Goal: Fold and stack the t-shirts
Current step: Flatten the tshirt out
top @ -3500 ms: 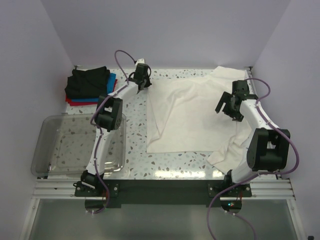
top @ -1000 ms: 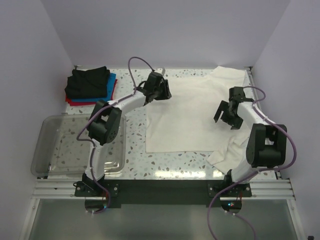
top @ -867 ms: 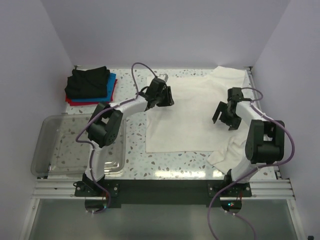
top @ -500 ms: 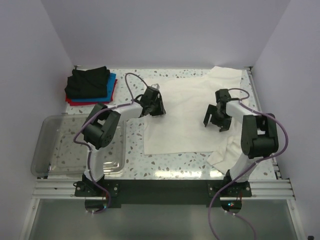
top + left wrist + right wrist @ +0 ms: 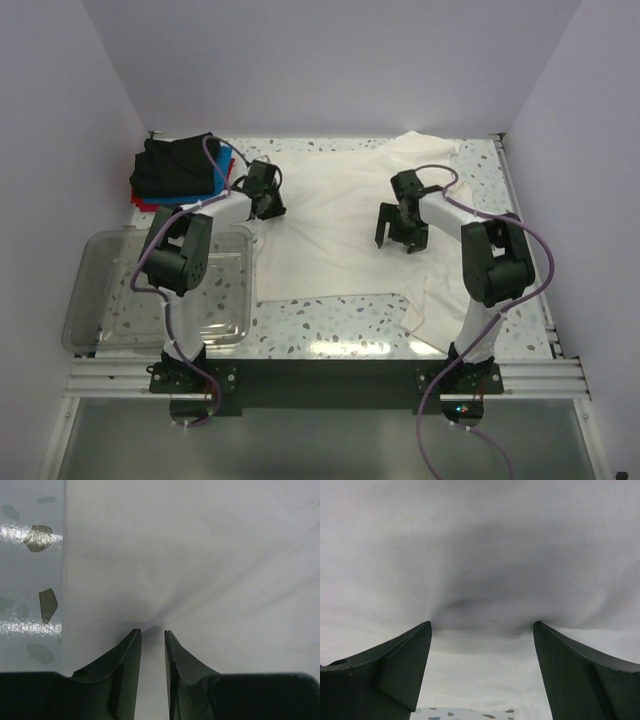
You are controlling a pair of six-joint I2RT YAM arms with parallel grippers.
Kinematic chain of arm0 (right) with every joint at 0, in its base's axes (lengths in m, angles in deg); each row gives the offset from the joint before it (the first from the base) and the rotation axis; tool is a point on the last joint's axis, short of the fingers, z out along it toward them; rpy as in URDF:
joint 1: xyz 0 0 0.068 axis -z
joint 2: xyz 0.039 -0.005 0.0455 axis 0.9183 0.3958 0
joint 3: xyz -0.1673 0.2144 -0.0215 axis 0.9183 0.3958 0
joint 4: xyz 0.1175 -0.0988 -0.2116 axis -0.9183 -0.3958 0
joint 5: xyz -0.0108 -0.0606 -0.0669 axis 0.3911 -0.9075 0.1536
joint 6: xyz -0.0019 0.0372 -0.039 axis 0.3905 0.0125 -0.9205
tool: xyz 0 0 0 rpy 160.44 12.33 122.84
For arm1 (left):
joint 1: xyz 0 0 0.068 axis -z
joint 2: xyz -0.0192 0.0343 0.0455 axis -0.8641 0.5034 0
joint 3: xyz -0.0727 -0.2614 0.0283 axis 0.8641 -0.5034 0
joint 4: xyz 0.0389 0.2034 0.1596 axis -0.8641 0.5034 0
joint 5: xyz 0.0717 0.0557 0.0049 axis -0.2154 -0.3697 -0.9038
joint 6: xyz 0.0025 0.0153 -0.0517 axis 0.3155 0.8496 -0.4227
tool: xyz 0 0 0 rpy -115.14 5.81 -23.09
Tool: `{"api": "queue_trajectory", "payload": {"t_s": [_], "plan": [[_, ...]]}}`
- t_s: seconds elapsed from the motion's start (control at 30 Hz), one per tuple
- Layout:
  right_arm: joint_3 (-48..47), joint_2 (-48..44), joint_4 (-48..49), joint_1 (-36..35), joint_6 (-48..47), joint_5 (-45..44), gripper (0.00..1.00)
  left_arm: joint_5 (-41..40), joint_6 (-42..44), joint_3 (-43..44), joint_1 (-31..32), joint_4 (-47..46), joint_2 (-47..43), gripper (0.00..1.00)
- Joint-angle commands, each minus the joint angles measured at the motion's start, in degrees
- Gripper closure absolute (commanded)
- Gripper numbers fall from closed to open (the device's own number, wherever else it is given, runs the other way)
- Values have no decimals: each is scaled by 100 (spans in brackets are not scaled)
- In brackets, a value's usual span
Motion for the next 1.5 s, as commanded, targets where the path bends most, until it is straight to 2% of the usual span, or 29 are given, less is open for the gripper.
{"api": "queue_trajectory", "payload": {"t_s": [0.0,0.07,0.23,0.33,0.53,0.77,1.07,1.47], "plan": [[-256,-40,-114,-14,133,257,14,-280,463,707,38,245,135,70],[-370,-286,-211,82,71,169,11,-438,542,998,29,430,285,69],[59,-858,-273,1188,-78,265,11,-588,647,1676,125,729,286,68],[192,-1113,-422,1611,-350,46,11,-589,683,1598,379,755,48,66],[570,-1201,-326,2323,-474,-16,11,-211,367,790,1206,554,-374,65],[790,-806,-10,2859,-624,-8,11,159,-47,157,1576,439,-295,65],[597,-34,131,3431,-808,-122,11,317,164,77,1585,360,65,65],[-493,732,-44,3835,-756,-552,11,809,296,1298,1681,351,1251,65]]}}
